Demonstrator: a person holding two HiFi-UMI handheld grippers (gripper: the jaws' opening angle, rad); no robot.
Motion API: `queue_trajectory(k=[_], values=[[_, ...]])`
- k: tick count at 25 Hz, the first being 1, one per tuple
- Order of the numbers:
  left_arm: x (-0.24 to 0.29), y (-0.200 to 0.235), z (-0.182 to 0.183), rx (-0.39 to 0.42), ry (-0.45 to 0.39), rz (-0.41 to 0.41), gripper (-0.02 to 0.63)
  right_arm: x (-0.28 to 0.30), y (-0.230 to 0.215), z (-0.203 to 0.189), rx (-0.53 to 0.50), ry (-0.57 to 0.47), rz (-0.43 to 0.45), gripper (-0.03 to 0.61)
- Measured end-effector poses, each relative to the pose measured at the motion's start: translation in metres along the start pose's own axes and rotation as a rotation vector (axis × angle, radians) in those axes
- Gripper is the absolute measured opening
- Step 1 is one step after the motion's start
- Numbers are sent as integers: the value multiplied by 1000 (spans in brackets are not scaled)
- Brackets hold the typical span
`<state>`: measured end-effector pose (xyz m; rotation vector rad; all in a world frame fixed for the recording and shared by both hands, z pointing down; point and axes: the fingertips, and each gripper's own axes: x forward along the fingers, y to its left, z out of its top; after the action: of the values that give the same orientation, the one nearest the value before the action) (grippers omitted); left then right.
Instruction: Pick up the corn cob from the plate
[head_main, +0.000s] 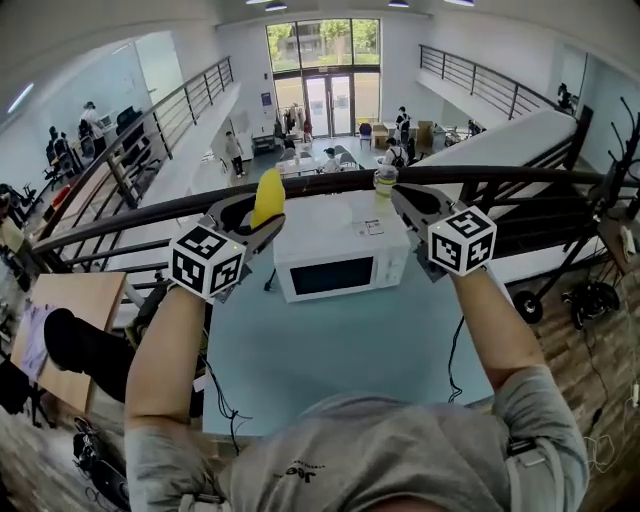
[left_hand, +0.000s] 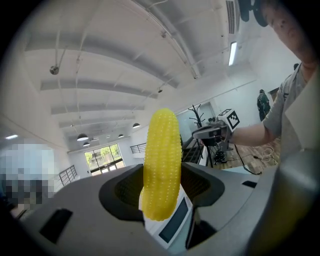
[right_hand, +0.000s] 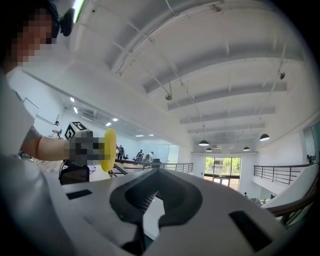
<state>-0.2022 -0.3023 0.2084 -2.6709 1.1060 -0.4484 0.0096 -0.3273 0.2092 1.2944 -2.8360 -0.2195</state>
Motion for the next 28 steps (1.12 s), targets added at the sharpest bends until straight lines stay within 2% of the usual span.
queue_trajectory(k=[6,9,13,21,28], values=[[9,-75,-16,-107,47,83,245,-57,-5,-28,-17,28,126,15],[14,-105,-23,-163,57,121,245,-78,-10,-44,4,38,188,15],[20,-133,-27,-224,65,146,245,-97,-19,-57,45,38,229,15],[28,-159,-41,-269,69,120,245,-118,-20,-80,93,62,229,15],[18,-147,-86,-333,59,44,245,-105,6,-110,137,113,171,15]])
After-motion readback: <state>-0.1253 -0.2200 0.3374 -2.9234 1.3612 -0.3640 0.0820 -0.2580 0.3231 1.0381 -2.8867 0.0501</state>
